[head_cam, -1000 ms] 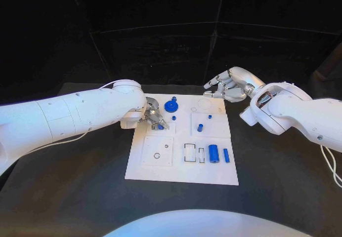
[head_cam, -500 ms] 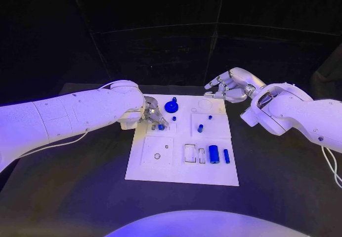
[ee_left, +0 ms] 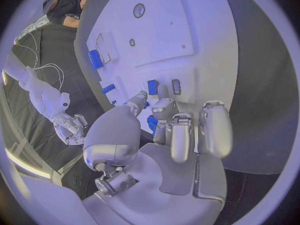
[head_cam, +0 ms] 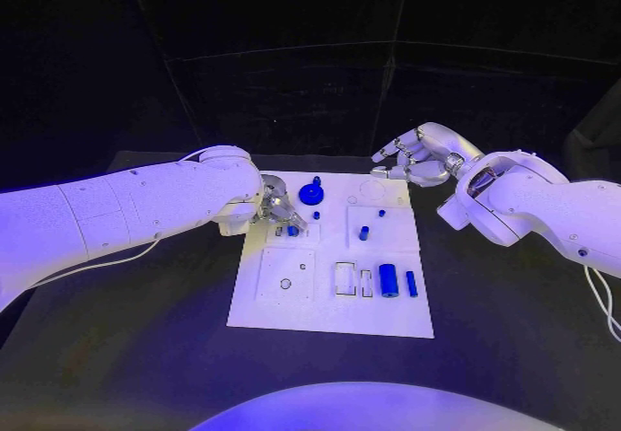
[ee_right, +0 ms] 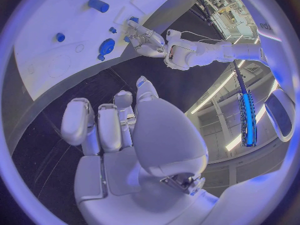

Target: Assemble the parts on the task board

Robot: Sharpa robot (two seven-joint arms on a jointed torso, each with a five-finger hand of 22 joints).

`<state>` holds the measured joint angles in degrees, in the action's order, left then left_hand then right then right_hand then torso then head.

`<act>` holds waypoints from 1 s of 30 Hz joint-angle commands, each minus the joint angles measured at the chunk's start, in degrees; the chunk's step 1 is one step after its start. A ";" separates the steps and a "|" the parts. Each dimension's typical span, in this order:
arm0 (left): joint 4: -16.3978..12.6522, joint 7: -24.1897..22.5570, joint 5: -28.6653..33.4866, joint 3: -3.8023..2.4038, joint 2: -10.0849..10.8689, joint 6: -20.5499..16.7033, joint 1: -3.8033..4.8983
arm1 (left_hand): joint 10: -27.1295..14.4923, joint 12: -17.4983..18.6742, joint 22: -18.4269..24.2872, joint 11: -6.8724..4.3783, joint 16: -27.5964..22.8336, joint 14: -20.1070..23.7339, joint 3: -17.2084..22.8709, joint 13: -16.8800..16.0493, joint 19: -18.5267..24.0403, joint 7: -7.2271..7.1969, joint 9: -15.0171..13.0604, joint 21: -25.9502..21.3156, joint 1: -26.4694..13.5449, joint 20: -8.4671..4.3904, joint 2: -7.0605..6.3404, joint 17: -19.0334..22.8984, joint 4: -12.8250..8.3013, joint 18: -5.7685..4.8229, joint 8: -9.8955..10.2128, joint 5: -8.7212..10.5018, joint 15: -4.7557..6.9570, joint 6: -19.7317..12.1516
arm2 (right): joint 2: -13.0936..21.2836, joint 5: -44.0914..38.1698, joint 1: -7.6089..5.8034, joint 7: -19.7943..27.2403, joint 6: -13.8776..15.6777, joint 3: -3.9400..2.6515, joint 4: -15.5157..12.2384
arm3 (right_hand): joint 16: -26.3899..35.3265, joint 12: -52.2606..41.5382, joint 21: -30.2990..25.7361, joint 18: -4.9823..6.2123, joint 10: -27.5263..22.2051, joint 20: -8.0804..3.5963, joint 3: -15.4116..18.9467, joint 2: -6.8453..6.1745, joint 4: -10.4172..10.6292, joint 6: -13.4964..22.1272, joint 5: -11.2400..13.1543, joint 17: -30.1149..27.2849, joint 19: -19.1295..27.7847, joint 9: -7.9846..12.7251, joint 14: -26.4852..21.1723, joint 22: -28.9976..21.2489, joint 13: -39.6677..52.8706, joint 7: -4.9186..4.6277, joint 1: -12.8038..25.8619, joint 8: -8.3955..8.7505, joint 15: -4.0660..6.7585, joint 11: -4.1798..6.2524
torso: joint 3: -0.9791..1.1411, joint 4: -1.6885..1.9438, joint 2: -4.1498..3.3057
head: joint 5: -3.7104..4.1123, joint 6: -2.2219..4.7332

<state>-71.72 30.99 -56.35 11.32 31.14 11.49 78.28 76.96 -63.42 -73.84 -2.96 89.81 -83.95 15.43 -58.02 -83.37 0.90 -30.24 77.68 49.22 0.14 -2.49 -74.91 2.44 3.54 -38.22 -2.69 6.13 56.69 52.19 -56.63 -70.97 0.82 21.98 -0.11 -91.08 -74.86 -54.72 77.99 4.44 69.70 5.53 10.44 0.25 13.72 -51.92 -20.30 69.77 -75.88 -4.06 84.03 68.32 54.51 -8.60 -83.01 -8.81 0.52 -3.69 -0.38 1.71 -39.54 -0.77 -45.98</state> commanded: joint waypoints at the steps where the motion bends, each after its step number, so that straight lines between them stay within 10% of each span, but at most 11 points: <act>1: -0.29 0.01 0.32 -0.03 0.18 0.70 0.11 | -0.37 0.22 -0.14 0.07 0.19 -6.05 -0.41 -0.01 0.23 0.03 0.08 -0.20 0.57 0.01 0.10 -15.09 0.08 0.17 0.41 0.01 -0.03 -0.22 | -0.02 0.12 -0.10 0.22 -0.19 -0.04 -0.04 | 0.35 0.39 -0.33 0.49 -0.36 -0.01 0.29 0.21 -0.08 0.41 -0.28 -0.05 0.56 0.09 1.68 -0.05 -0.06 0.03 0.14 -0.35 0.33 0.22 | -0.02 0.03 -0.03 | 0.01 -0.04; 30: -2.43 0.03 0.40 -0.07 1.80 0.94 0.43 | -0.43 0.34 -0.20 0.07 0.19 -6.05 -0.70 0.12 0.21 0.04 0.11 -0.19 1.29 0.04 0.27 -15.09 -0.18 0.17 0.51 0.01 -0.04 -0.16 | -0.21 0.12 -0.10 0.23 -0.25 -0.03 0.31 | 0.35 0.39 -0.33 0.49 -0.36 -0.01 0.29 0.21 -0.08 0.41 -0.28 -0.05 0.56 0.09 1.68 -0.05 -0.06 0.03 0.14 -0.35 0.33 0.22 | -0.02 0.01 -0.03 | -0.25 0.00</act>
<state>-74.03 30.99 -56.22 11.30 32.91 12.00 78.59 76.97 -63.42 -73.94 -2.96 89.81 -83.95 14.95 -57.96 -83.37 0.90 -30.20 77.68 50.06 0.14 -2.11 -74.90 2.28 3.53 -37.95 -2.69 6.13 56.70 52.04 -56.62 -70.97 0.81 21.96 -0.11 -90.73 -74.86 -54.72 77.99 4.44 69.70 5.53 10.44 0.25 13.72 -51.92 -20.30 69.78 -75.88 -4.06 84.03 68.33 54.52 -8.60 -83.01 -8.80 0.51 -3.69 -0.41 1.72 -39.55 -1.05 -45.96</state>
